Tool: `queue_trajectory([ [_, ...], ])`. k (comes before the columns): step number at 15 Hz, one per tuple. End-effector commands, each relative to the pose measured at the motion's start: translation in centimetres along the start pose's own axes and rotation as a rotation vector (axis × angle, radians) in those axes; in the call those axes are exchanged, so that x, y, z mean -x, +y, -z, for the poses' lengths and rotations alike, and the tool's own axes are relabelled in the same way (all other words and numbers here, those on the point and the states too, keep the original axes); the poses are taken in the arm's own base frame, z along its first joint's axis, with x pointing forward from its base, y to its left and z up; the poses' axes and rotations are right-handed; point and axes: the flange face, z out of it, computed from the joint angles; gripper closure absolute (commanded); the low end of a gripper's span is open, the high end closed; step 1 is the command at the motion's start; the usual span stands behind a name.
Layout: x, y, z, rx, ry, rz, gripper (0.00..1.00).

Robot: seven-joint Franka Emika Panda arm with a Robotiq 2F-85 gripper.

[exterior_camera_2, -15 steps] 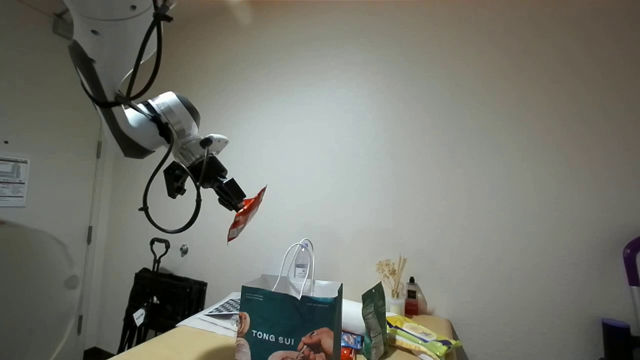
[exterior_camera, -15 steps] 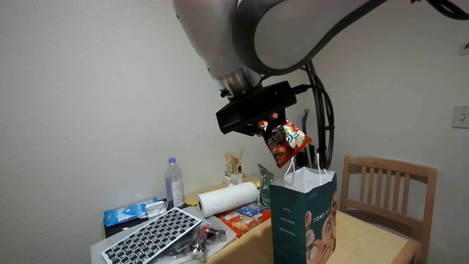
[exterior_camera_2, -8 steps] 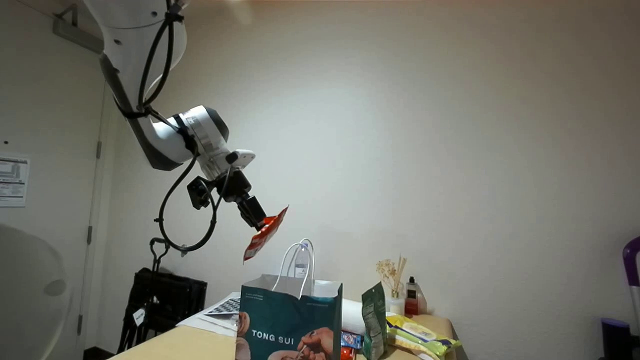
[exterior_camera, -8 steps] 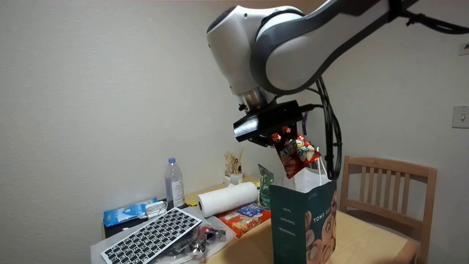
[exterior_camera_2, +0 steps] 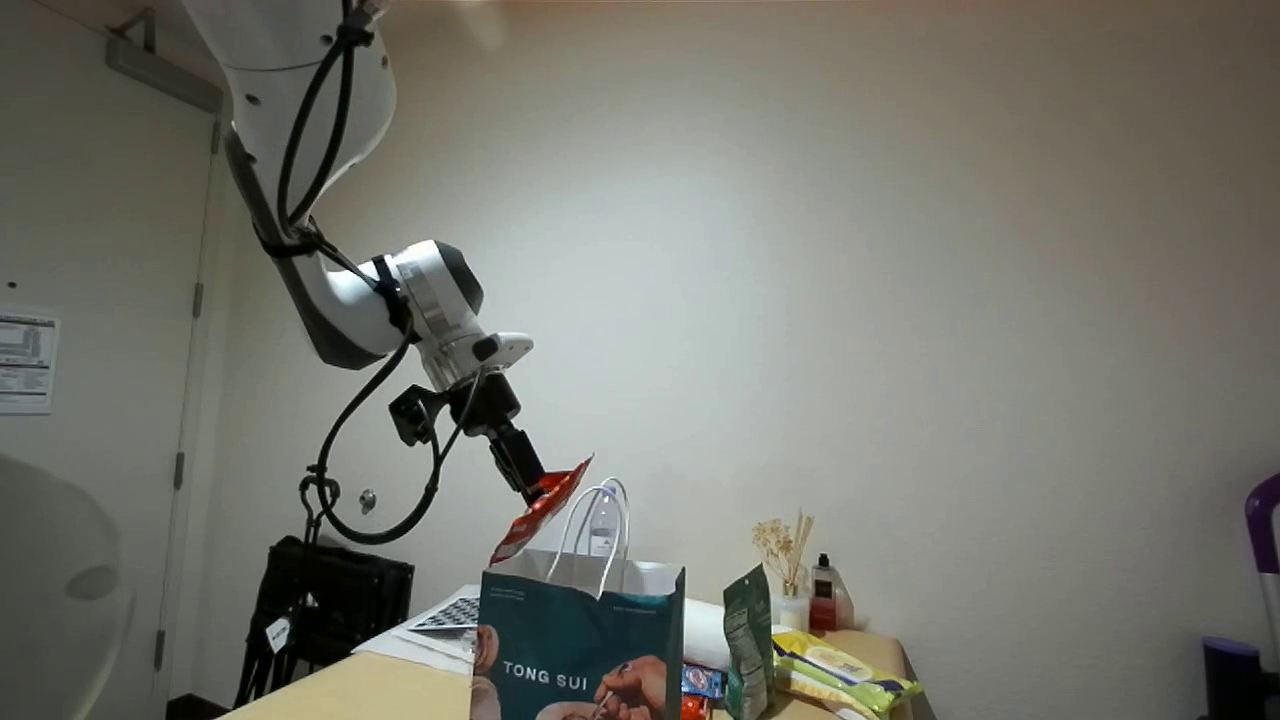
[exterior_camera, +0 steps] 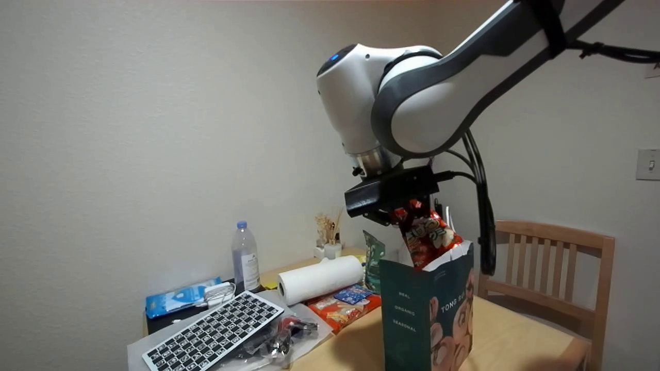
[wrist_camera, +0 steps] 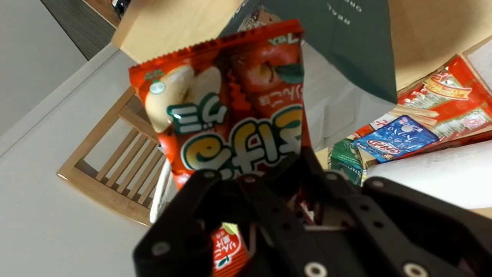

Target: Put the red wrapper in the bag

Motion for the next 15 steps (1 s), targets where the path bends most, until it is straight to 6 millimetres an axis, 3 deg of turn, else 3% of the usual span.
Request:
queue_trajectory([
  [1,0.0,0.8,-1.6,-0.023,-0.074,-0.009,0.99],
  [3,-0.3,1.0,-1.9,0.001,-0.064,-0.057,0.99],
  [5,-0.6,1.1,-0.7,-0.015,-0.036,-0.092,0.99],
  [11,0.1,1.3,7.2,-0.076,0.232,-0.161,0.99],
  [15,0.9,3.4,9.0,0.010,0.339,-0.282,0.99],
])
